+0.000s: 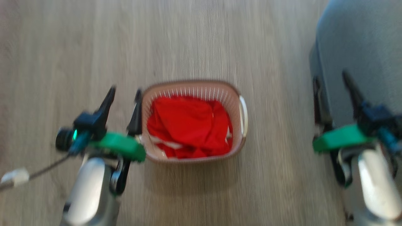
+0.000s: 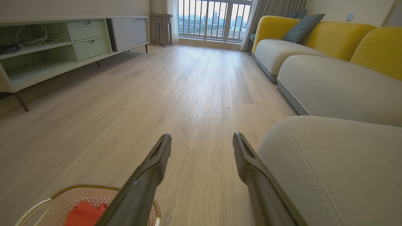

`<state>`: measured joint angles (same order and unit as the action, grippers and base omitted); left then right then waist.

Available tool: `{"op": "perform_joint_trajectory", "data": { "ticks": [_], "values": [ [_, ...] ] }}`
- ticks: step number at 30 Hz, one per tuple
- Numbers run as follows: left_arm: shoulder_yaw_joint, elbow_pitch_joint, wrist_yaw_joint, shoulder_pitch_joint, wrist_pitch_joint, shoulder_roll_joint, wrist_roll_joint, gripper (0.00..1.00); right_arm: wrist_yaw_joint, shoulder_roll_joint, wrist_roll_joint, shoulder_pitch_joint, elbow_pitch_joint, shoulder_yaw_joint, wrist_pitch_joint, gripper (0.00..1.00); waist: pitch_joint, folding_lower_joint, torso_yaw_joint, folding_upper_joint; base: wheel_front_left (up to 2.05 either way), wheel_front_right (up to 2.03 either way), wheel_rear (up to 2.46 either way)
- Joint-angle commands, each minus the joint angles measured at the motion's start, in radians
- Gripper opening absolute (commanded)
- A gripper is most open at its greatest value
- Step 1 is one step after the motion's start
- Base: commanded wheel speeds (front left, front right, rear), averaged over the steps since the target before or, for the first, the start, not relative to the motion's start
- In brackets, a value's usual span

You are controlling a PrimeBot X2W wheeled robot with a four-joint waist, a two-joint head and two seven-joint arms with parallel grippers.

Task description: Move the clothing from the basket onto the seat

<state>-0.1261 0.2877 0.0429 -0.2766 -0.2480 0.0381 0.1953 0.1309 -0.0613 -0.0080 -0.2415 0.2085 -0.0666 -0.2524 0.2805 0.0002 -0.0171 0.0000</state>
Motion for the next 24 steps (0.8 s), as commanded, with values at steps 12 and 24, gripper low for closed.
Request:
{"op": "perform_joint_trajectory", "data": {
  "ticks": [12, 24],
  "values": [
    [-0.142, 0.283, 0.06, -0.448, 0.002, 0.025, -0.134, 1.0, 0.0, 0.011, 0.037, -0.24, -0.142, 0.003, -0.009, 1.0, 0.481, -0.0002, -0.074, 0.0, 0.0, 0.0, 0.0],
    [-0.291, 0.658, 0.086, -0.776, 0.115, 0.064, -0.201, 1.0, 0.0, 0.011, 0.083, -0.325, -0.18, 0.056, -0.009, 1.0, 0.639, -0.0002, -0.16, 0.0, 0.0, 0.0, 0.0]
  ]
}}
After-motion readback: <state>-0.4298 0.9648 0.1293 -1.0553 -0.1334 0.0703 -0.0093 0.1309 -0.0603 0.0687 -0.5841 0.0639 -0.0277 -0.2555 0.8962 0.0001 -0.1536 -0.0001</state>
